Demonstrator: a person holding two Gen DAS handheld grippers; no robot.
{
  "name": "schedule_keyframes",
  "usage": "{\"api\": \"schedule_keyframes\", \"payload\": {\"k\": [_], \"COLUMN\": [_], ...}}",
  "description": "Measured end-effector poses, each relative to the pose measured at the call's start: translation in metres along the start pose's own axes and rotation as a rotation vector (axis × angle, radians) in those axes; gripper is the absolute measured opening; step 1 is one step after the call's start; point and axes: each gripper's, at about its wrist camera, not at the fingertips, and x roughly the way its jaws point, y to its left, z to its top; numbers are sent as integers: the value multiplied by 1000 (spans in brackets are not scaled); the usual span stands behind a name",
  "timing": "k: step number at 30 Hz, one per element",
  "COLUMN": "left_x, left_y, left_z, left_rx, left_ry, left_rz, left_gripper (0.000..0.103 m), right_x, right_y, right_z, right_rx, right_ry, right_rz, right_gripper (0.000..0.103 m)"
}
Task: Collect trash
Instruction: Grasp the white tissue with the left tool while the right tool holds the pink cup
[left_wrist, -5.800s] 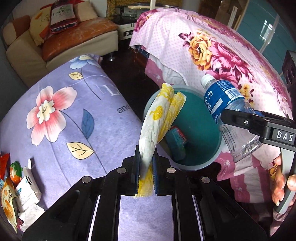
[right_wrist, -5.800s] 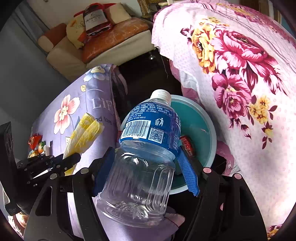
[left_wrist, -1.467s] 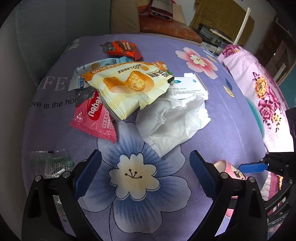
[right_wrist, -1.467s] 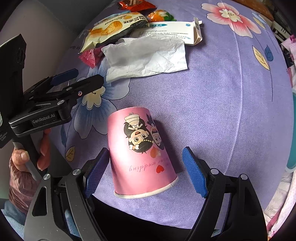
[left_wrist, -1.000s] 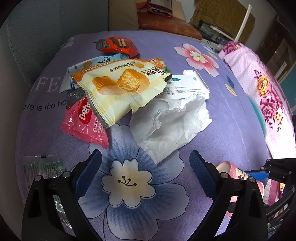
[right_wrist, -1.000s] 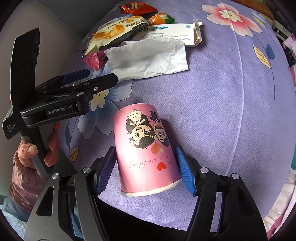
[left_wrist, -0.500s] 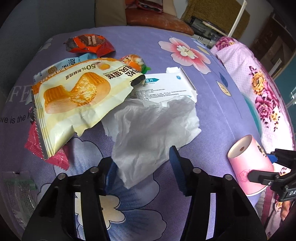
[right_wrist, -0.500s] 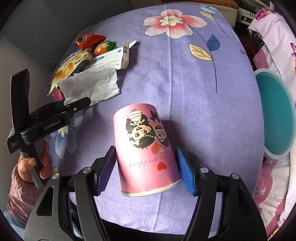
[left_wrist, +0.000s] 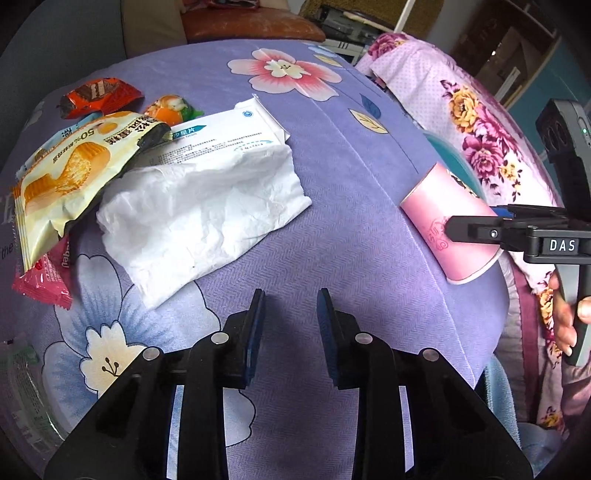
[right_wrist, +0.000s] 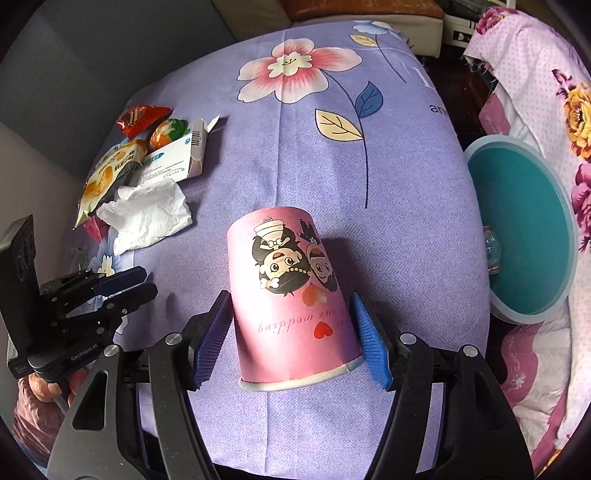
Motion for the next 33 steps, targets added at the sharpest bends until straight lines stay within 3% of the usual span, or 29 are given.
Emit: {"api": "schedule_keyframes", "payload": {"k": [4, 7, 18, 22, 23, 26, 27, 30, 33], "left_x": [-12, -14, 31, 37, 36, 33, 31, 30, 25], "left_y": [22, 37, 30, 20, 17, 4, -1, -11, -17], "left_z": [12, 20, 45, 45, 46, 44, 44, 44, 44], "left_rx": [-59, -103, -57, -30, -27, 6, 14, 18, -4], "left_ry": [-54, -71, -7, -27, -34, -56, -59, -59, -76], "left_rz": [100, 151, 218, 231, 217, 231, 227, 204, 187], "left_gripper": [75, 87, 92, 94, 92, 63, 46, 12, 10], "right_x": [-2, 0, 1, 4, 4, 5, 5, 4, -1], "right_y": [-3, -4, -12, -14, -14, -13, -13, -13, -16], "right_z": [0, 2, 7, 10, 11, 13, 13, 12, 10], "right_rx": [-2, 3, 22, 26, 25, 22, 22, 24, 33], "right_ry": [-11, -12, -21, -22, -23, -28, -29, -36, -50], "right_rz": [-4, 0, 6, 12, 13, 13, 14, 17, 22], "right_gripper": [62, 62, 62, 62, 62, 62, 62, 62, 61]}}
